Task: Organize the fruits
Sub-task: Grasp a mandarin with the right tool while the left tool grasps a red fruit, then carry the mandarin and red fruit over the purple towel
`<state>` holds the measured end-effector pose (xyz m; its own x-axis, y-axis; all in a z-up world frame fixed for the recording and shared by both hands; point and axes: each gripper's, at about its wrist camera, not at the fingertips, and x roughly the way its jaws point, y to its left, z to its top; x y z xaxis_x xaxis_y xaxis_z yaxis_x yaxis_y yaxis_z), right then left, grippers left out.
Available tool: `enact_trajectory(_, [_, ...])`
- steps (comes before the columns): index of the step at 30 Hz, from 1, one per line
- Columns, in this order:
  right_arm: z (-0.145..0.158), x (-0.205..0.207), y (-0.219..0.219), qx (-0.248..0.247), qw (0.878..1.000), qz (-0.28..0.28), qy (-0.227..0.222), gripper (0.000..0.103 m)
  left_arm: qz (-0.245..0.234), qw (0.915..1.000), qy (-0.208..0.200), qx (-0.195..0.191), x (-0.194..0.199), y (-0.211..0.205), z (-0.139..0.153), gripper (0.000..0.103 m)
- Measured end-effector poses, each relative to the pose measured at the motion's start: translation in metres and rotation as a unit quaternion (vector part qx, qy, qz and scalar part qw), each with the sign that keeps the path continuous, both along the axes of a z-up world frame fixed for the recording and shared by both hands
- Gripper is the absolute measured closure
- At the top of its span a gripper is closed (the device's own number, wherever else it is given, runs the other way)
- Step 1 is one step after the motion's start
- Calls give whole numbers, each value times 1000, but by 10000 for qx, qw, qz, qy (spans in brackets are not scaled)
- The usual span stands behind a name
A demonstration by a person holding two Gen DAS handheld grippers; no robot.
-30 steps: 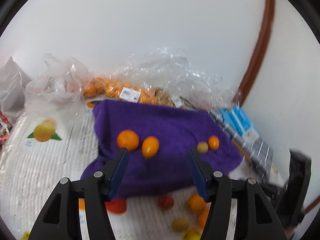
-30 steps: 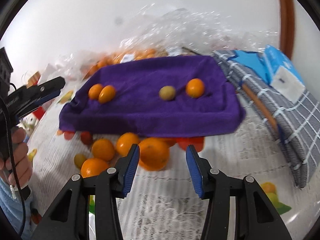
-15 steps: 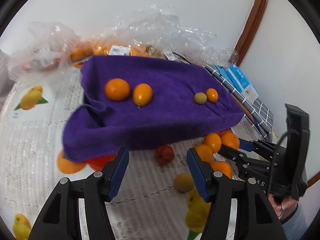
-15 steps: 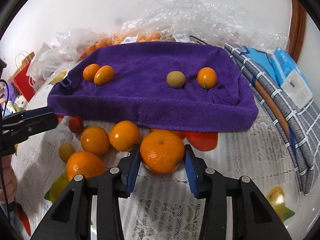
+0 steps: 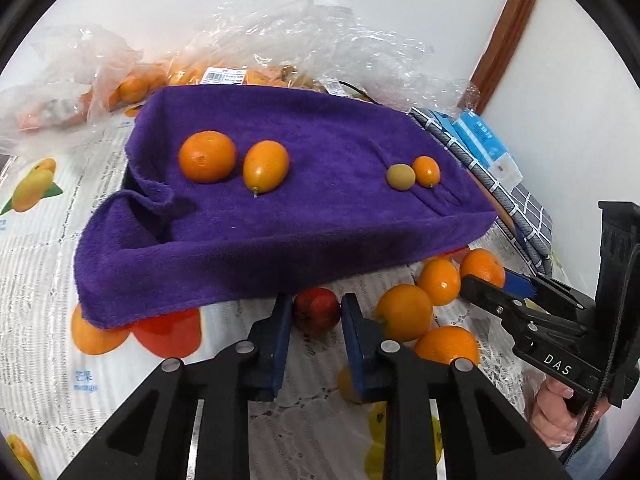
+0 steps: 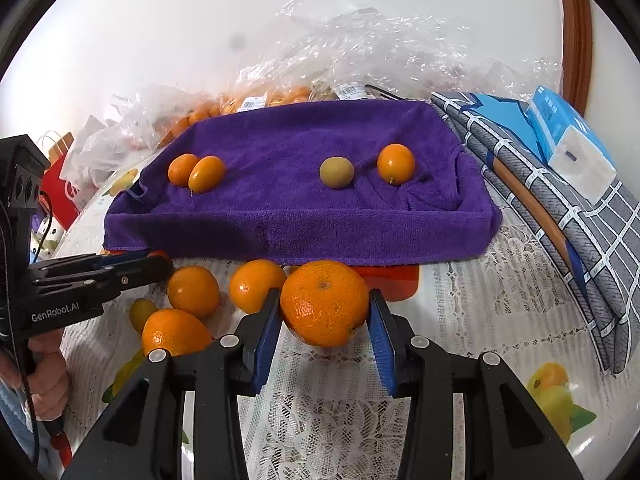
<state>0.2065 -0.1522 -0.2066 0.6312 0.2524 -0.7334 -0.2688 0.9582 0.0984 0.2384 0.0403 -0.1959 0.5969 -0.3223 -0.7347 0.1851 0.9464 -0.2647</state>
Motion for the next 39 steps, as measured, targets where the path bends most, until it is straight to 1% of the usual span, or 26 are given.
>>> enact_trajectory(3, [1, -2, -1, 24, 10000, -1, -63, 61, -5, 9999, -101, 78, -3, -3, 2, 79])
enact_trajectory(8, [6, -7, -5, 177, 9995, -19, -259, 61, 68, 9992, -367, -125, -12, 2, 11, 79])
enact_trajectory(10, [8, -9, -8, 255, 9992, -57, -316, 61, 105, 9985, -525, -138, -15, 4, 17, 79])
enact_trajectory(14, [10, -11, -21, 520, 9975, -269, -405, 61, 203, 9968, -753, -196, -21, 10, 27, 79])
enact_trajectory(17, [11, -10, -29, 681, 9959, -425, -405, 61, 299, 9957, -835, -282, -23, 15, 31, 79])
enact_trajectory(19, [11, -9, -31, 720, 9956, -463, -375, 61, 379, 9949, -905, -249, -24, 17, 34, 79])
enact_trajectory(25, [10, -4, -30, 544, 9961, -671, -192, 61, 413, 9926, -1105, -280, -34, 22, 48, 79])
enact_trajectory(28, [19, -4, -28, 423, 9967, -662, -217, 61, 466, 9913, -1224, -99, -39, 22, 61, 79])
enact_trajectory(31, [34, -2, -26, 303, 9971, -612, -343, 61, 466, 9918, -1154, -276, -37, 27, 77, 79])
enact_trajectory(34, [52, 7, -24, 284, 9966, -577, -506, 61, 448, 9899, -1325, -220, -33, 29, 97, 79])
enact_trajectory(35, [56, 10, -24, 316, 9964, -574, -535, 61, 469, 9886, -1421, -163, -29, 28, 104, 79])
enact_trajectory(37, [64, 21, -22, 378, 9960, -561, -584, 61, 519, 9875, -1484, -97, -19, 27, 112, 79])
enact_trajectory(39, [71, 32, -19, 352, 9951, -581, -714, 61, 598, 9871, -1481, -135, -7, 27, 115, 79])
